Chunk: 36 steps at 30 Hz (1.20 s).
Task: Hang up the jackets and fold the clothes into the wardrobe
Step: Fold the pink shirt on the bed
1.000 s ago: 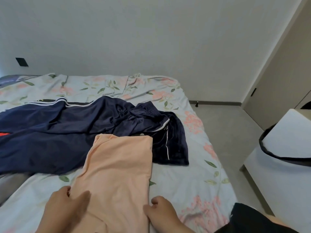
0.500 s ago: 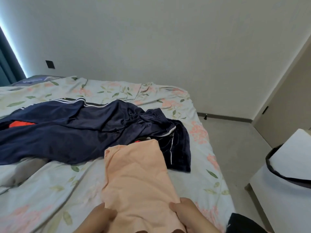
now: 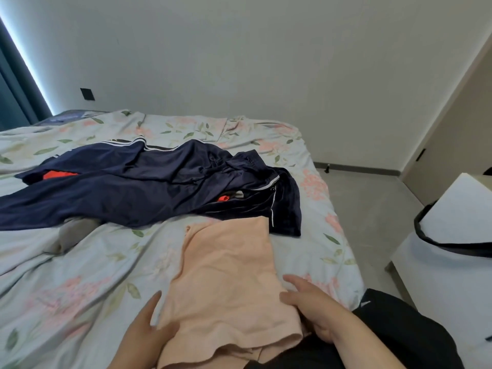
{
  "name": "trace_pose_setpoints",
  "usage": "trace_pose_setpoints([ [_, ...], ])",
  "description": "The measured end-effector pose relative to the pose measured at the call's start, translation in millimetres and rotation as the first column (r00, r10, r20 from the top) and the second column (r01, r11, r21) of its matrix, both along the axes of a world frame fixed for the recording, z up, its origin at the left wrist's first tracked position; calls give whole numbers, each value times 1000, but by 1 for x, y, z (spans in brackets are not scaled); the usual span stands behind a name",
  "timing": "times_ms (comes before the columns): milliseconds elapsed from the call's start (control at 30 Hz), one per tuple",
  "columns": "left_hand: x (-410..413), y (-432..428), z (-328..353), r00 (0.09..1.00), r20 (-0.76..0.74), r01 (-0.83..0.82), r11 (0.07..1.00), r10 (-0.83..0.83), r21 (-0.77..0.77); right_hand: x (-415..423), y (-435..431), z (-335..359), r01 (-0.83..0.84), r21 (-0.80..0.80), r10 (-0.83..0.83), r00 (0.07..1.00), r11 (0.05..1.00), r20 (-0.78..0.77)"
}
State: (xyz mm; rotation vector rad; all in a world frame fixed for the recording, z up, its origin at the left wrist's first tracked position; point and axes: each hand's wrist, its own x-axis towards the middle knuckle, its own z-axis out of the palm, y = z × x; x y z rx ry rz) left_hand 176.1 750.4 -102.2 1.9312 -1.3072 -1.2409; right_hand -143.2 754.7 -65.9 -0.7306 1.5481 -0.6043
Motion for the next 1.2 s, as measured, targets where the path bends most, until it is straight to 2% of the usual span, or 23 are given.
trace_pose_setpoints([
  [33, 2, -1, 5, 993, -112, -44, 998, 39, -40, 0, -1, 2, 68, -39, -66, 996, 997, 65],
  [67, 3, -5, 12, 962, -265, -71, 997, 67, -5, -1, -3, 3, 130, -58, -120, 981, 990, 153],
  [133, 5, -12, 19, 793, -589, -94, 986, 159, 140, -4, -4, 6, 193, -66, -160, 928, 979, 336],
  [167, 7, -17, 22, 716, -673, -78, 979, 187, 189, -4, -3, 8, 187, -78, -141, 906, 979, 400],
  [200, 9, -20, 24, 711, -684, -41, 980, 165, 193, -4, -3, 8, 162, -104, -105, 902, 981, 418],
  [267, 12, -23, 26, 822, -569, 34, 997, 12, 69, -1, -2, 8, 73, -195, -8, 948, 978, 317],
  [300, 14, -24, 26, 887, -458, 58, 998, -58, -13, 0, -1, 7, 45, -237, 14, 970, 971, 242],
  [367, 16, -27, 29, 962, -253, 74, 989, -104, -126, 0, -1, 6, 34, -305, 0, 994, 952, 109],
  [467, 15, -30, 35, 982, 10, 182, 940, -187, -289, -3, -2, 5, -14, -400, -11, 998, 916, -61],
  [533, 15, -33, 36, 966, 122, 258, 899, -229, -353, -5, -4, 7, -47, -439, -19, 989, 897, -146],
  [667, 12, -35, 46, 918, 70, 391, 867, -390, -310, -7, -4, 14, -106, -358, 96, 994, 928, -46],
  [733, 14, -39, 50, 818, 178, 575, 790, -547, -216, -10, -2, 14, -183, -245, 193, 981, 952, 15],
  [767, 17, -42, 51, 755, 179, 654, 746, -631, -127, -11, -1, 15, -245, -172, 260, 963, 954, 71],
  [833, 24, -47, 55, 680, 22, 732, 680, -733, 48, -12, 0, 14, -372, -60, 377, 918, 926, 125],
  [900, 30, -50, 58, 650, -163, 760, 633, -743, 144, -14, -1, 12, -446, -20, 445, 888, 895, 119],
  [967, 29, -50, 53, 651, -284, 751, 653, -704, 99, -16, -4, 7, -453, -17, 449, 877, 891, 172],
  [1033, 26, -52, 35, 782, -335, 572, 819, -526, 50, -14, -7, 4, -391, -43, 389, 888, 919, 245],
  [1100, 21, -58, 16, 877, -424, 266, 963, -226, 35, -13, -14, 0, -227, -78, 240, 932, 971, 270],
  [1133, 16, -60, 11, 881, -460, 145, 989, -109, 42, -13, -19, -3, -123, -101, 145, 956, 987, 256],
  [1200, 5, -69, 4, 895, -447, 27, 997, 9, 74, -15, -31, -13, 97, -122, -69, 974, 988, 216],
])
